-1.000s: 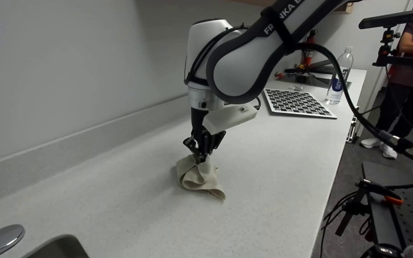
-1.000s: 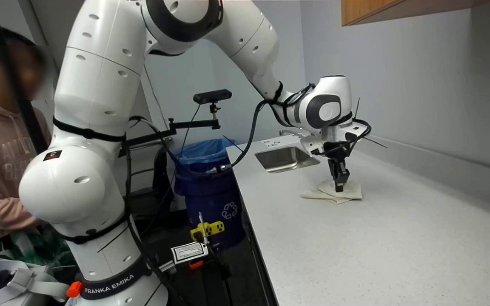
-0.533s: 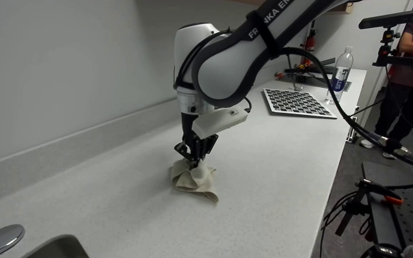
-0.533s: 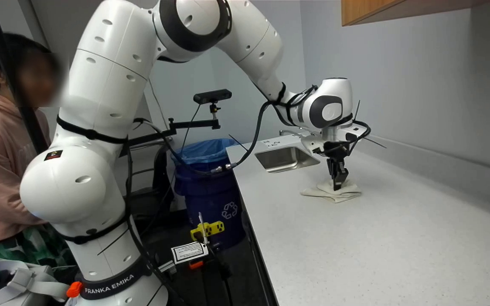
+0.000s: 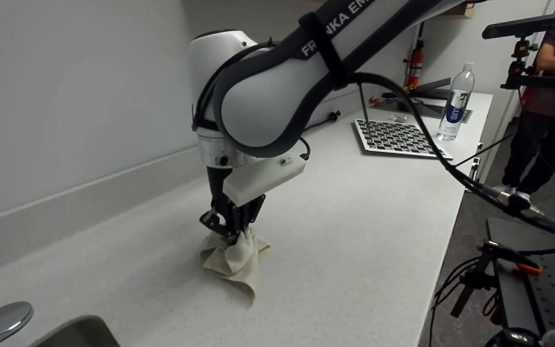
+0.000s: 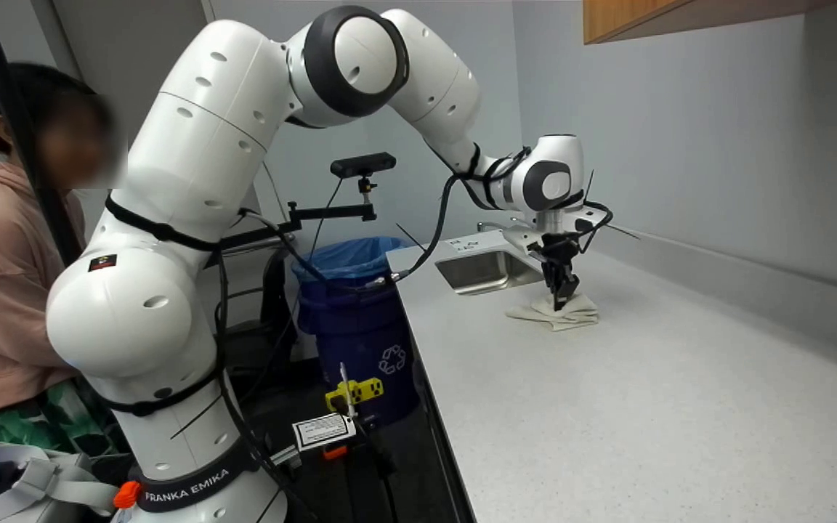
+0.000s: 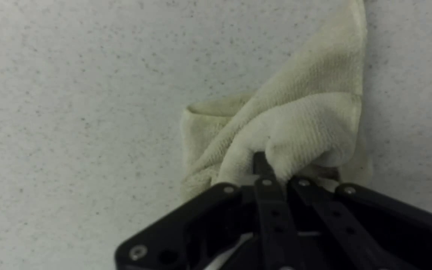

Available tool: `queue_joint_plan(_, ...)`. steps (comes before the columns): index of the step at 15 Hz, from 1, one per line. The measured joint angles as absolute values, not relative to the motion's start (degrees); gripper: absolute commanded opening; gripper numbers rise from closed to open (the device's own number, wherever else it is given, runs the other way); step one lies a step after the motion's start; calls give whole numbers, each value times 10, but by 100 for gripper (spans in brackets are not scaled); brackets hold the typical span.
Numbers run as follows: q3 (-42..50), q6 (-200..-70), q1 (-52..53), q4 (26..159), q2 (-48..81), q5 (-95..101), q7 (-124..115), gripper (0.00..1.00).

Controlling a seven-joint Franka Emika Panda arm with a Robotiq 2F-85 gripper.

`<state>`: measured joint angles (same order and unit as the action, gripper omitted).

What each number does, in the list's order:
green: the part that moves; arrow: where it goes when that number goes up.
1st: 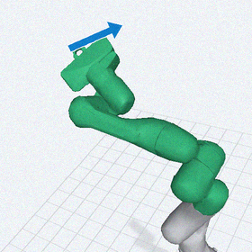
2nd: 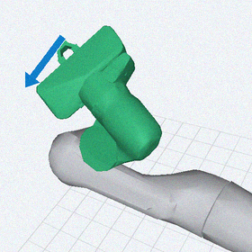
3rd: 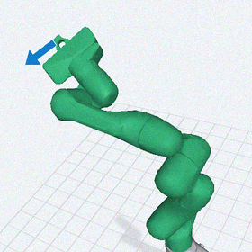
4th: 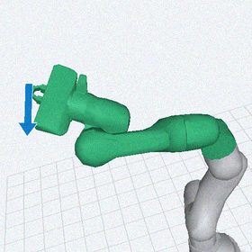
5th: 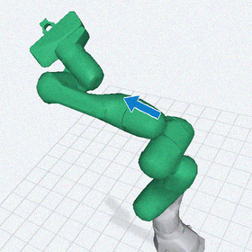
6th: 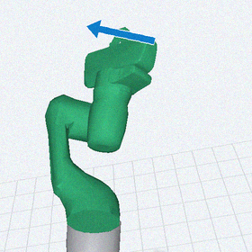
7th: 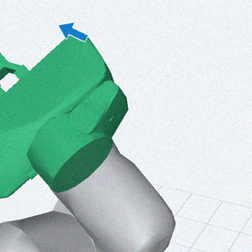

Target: Use the towel to wipe the countertop

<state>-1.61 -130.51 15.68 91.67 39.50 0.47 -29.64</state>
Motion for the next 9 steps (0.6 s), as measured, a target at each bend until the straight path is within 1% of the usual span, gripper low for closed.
queue_joint_plan(9,-39,-1305,195,860,426,5,-261,1)
